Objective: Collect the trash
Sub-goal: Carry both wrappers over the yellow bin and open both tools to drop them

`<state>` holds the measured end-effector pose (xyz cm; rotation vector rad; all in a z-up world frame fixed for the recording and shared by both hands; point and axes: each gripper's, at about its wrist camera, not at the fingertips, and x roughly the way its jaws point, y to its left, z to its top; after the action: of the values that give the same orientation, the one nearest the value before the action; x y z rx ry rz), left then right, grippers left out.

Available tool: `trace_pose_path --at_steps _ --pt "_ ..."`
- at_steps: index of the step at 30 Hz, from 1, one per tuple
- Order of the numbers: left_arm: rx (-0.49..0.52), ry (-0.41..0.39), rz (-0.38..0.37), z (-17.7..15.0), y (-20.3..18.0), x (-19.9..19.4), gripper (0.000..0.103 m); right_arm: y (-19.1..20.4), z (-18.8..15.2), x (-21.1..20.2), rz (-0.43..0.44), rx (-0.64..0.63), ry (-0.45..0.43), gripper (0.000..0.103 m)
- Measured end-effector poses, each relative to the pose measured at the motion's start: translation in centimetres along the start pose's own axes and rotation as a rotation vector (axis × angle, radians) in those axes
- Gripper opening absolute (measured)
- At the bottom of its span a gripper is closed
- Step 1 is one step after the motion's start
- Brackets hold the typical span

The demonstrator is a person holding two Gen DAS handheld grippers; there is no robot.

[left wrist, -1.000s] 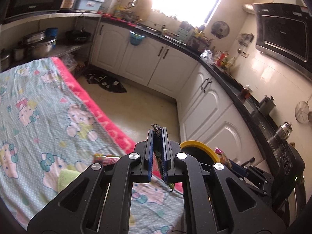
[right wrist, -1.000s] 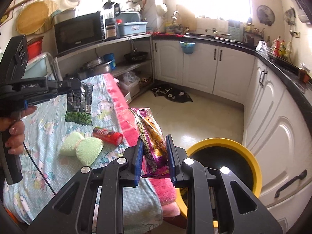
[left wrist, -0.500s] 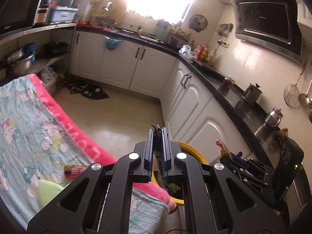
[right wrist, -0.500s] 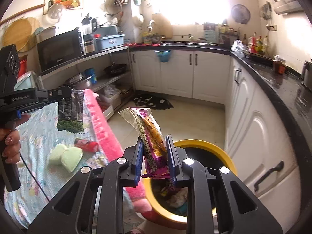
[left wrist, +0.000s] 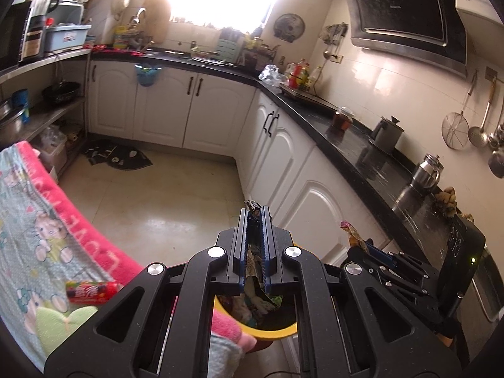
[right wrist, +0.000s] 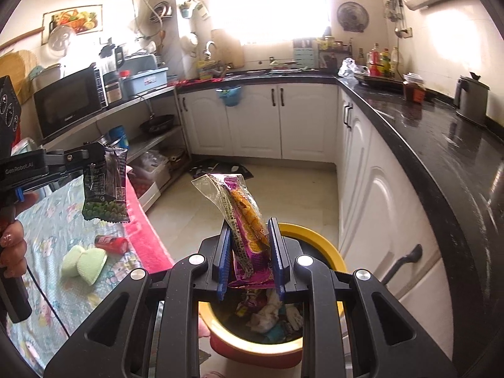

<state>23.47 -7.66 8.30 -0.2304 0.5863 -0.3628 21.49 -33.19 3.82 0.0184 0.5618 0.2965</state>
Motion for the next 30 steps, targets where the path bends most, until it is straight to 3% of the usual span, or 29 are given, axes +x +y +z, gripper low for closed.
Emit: trace_pose_path --at_steps 14,30 --pt "0.067 0.071 -0.043 -1.6 -3.6 5.5 0.004 -2.2 -1.1 1.0 -0.049 0.051 0.021 0.023" --pt "0.056 0.188 -0.056 -4.4 -2.6 11.4 0.004 -4.2 -4.1 6.2 -0.077 0.096 0.144 0.024"
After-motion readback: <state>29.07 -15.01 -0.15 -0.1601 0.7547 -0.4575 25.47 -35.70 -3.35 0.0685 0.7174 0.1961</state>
